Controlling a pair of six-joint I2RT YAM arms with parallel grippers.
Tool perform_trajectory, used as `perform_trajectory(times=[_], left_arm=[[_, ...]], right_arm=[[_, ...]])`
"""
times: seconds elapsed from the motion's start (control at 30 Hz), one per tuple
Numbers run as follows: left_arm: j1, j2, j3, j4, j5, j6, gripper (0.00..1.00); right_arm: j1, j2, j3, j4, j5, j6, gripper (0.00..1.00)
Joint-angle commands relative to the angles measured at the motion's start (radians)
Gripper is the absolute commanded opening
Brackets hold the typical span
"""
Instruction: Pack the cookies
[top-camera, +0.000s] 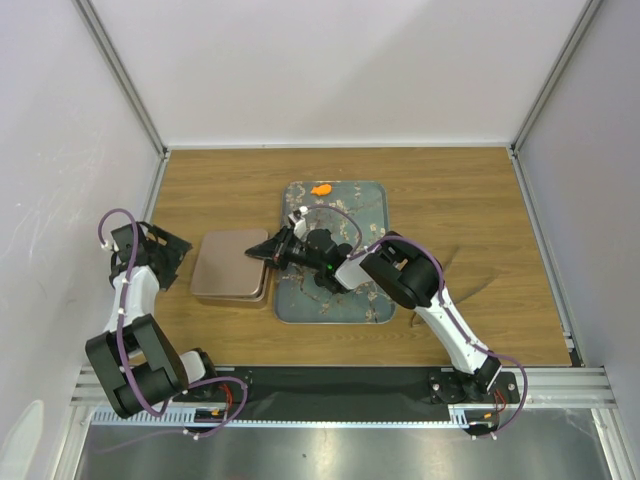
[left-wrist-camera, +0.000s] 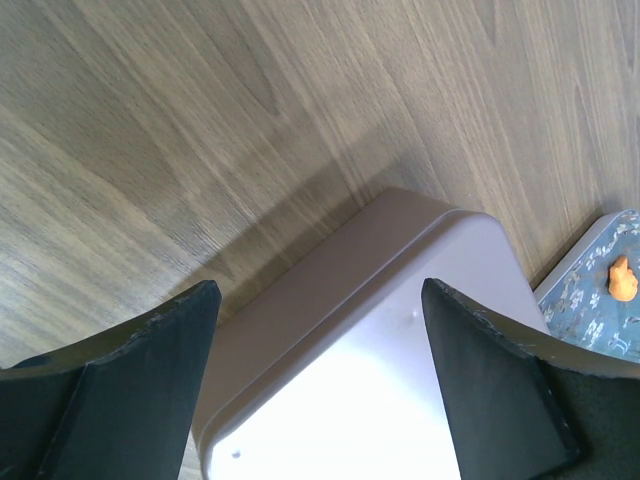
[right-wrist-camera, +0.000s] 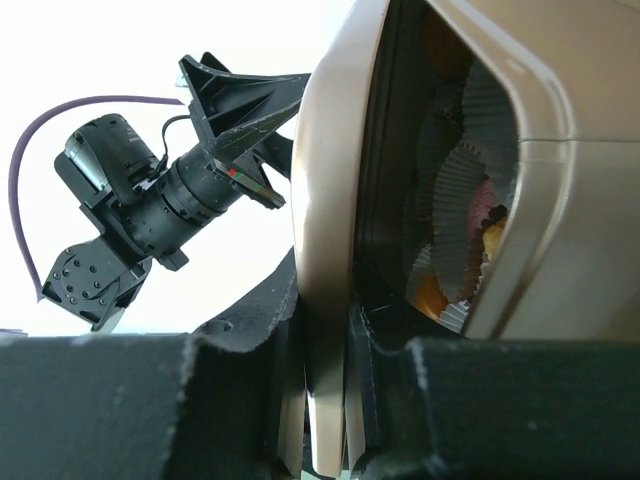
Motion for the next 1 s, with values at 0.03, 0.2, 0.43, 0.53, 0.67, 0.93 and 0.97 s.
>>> perform_trajectory(times=[0.03,0.2,0.43,0.53,0.67,0.93,0.97], left_arm=[[0.0,0.005,-0.006,0.028,0.007,0.023,0.88],[0.0,0.004,-0.006,0.025,0.004,0.025,0.88],[0.0,0.005,-0.007,0.023,0.004,0.026,0.87],[0.0,0.005,-0.009,0.025,0.005,0.026,0.87],[-0.002,0.005,-0.01,0.025,0.004,0.026,0.87],[-0.003,0.004,-0.012,0.023,0.004,0.026,0.86],[-0.002,0.004,-0.012,0.025,0.004,0.026,0.86]], right_arm=[[-0.018,-0.043,-0.024,0.068,0.017,0.004,0.2],[-0.022,-0.049,-0.048,0.079,0.012,0.006,0.23],[-0.035,-0.071,-0.088,0.092,0.011,0.006,0.27],[-0.039,-0.08,-0.107,0.1,0.009,0.007,0.28],[-0.047,-0.094,-0.133,0.109,0.009,0.006,0.28],[-0.061,-0.106,-0.182,0.132,0.009,0.009,0.28],[-0.064,-0.106,-0.188,0.137,0.009,0.009,0.28]])
